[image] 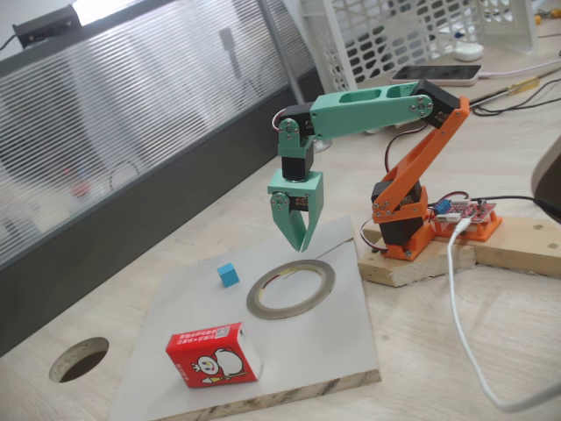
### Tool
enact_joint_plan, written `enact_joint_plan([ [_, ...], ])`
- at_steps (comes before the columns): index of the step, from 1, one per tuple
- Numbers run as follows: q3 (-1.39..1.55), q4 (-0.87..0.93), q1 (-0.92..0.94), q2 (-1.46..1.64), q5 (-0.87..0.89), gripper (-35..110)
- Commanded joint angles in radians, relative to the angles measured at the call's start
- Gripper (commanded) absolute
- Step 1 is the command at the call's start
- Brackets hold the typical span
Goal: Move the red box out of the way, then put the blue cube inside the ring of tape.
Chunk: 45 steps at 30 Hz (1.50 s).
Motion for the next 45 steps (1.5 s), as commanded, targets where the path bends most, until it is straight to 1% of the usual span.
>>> enact_joint_plan([
  [1, 0.002, -0.011, 0.009, 0.078, 0.021, 3],
  [13, -0.015, -0.011, 0.012, 0.078, 0.015, 2],
  [16, -0.015, -0.012, 0.069, 0.060, 0.021, 2],
  [19, -0.023, -0.014, 0.109, -0.048, 0.021, 2],
  [22, -0.084, -0.015, 0.101, -0.169, 0.021, 2],
  [28, -0.359, -0.012, 0.091, -0.425, 0.021, 2],
  [31, -0.482, -0.002, 0.014, -0.514, 0.025, 2],
  [34, -0.543, -0.011, -0.078, -0.626, 0.025, 2],
  [40, -0.566, -0.011, -0.301, -0.749, 0.025, 2],
  [45, -0.571, -0.014, -0.374, -0.776, 0.025, 3],
])
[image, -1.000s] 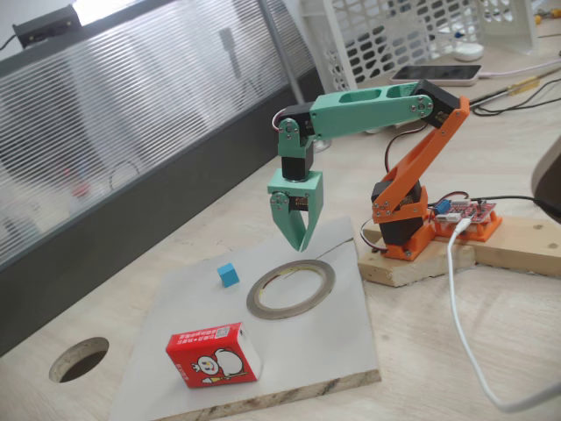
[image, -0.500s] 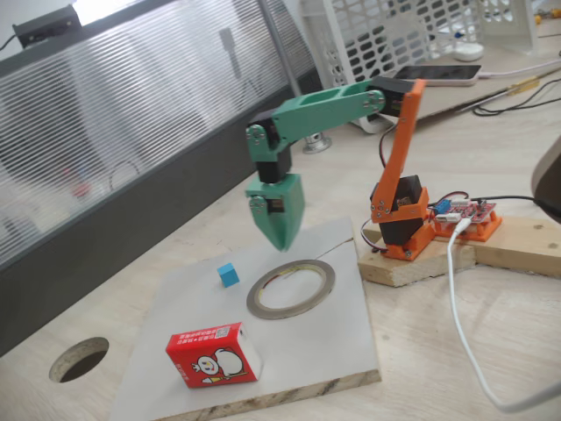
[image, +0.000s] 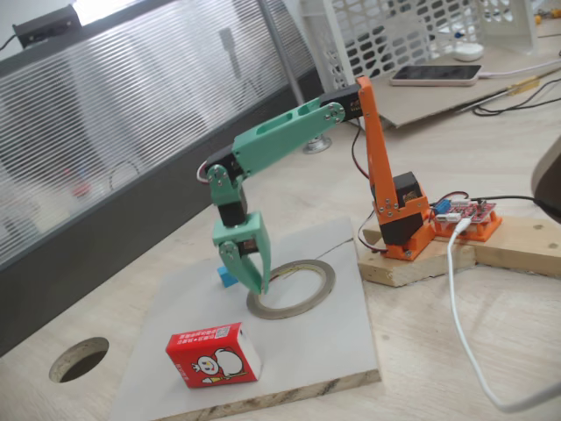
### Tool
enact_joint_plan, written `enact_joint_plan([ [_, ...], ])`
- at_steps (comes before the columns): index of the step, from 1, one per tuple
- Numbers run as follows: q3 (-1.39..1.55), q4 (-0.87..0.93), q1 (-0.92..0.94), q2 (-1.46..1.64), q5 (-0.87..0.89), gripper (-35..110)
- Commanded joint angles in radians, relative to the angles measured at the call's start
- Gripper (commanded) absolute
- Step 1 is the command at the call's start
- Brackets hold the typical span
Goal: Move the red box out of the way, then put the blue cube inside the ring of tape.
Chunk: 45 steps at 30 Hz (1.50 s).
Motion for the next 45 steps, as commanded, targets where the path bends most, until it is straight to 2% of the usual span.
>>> enact_joint_plan([
  [1, -0.020, 0.012, -0.054, 0.006, 0.025, 3],
  [9, -0.035, 0.011, -0.147, 0.006, 0.025, 3],
  [14, -0.186, -0.021, -0.235, -0.014, 0.025, 3],
  [21, -0.273, -0.216, -0.239, -0.224, 0.026, 2],
  [35, -0.279, -0.230, -0.255, -0.227, 0.026, 2],
  [42, -0.281, -0.235, -0.474, -0.224, 0.026, 3],
  [45, -0.316, -0.235, -0.629, -0.233, 0.025, 3],
])
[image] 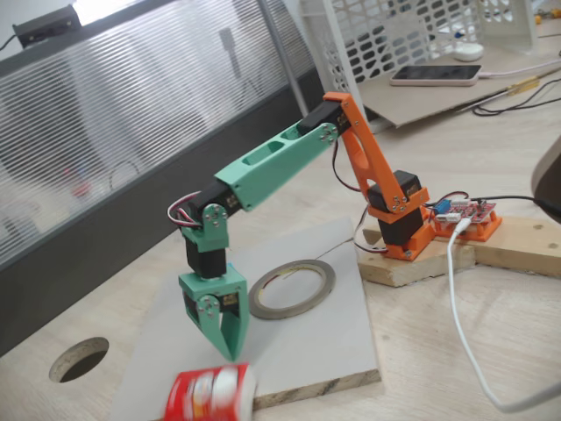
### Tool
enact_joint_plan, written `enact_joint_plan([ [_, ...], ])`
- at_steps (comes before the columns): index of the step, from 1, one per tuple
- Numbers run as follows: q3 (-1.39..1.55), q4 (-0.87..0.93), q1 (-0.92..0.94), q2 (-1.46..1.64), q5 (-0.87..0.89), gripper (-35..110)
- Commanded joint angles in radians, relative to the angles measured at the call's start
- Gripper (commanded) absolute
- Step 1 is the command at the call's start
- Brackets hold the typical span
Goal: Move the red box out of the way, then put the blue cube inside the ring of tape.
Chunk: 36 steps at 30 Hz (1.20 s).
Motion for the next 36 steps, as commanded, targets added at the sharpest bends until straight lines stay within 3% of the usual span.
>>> enact_joint_plan([
  [1, -0.081, 0.000, -0.195, 0.015, 0.025, 3],
  [5, -0.202, 0.002, -0.342, 0.012, 0.023, 3],
  [8, -0.221, 0.012, -0.325, 0.012, 0.015, 3],
  [17, -0.219, 0.015, 0.044, 0.028, 0.021, 3],
  [25, -0.218, 0.044, 0.505, 0.043, 0.017, 2],
  [36, -0.218, 0.489, 0.761, 0.198, 0.011, 3],
])
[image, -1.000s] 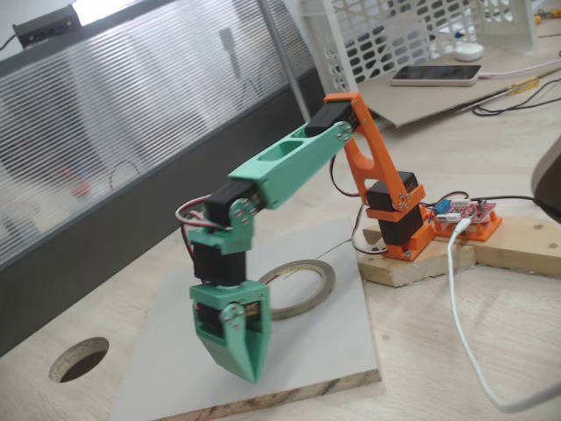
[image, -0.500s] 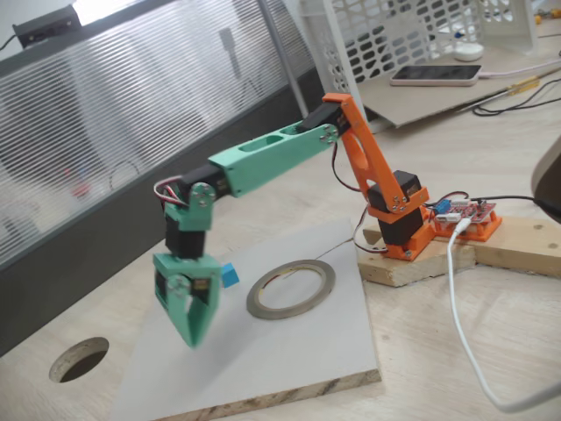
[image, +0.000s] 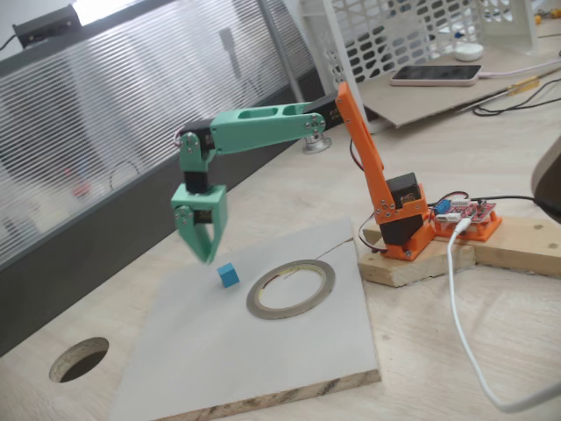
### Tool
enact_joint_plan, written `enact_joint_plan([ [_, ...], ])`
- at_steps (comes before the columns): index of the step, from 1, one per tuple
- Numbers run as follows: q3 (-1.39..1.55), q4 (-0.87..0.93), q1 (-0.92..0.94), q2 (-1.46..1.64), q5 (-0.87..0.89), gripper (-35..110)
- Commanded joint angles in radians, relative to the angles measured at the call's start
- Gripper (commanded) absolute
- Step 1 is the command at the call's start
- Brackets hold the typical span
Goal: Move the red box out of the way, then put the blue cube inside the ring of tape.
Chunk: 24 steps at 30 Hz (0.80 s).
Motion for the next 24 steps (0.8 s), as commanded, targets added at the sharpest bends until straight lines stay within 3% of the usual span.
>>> enact_joint_plan([
  [1, -0.026, 0.140, 0.072, 0.077, 0.011, 3],
  [9, -0.026, 0.196, 0.256, 0.061, 0.011, 3],
  [24, -0.031, 0.037, 0.264, 0.058, 0.018, 3],
])
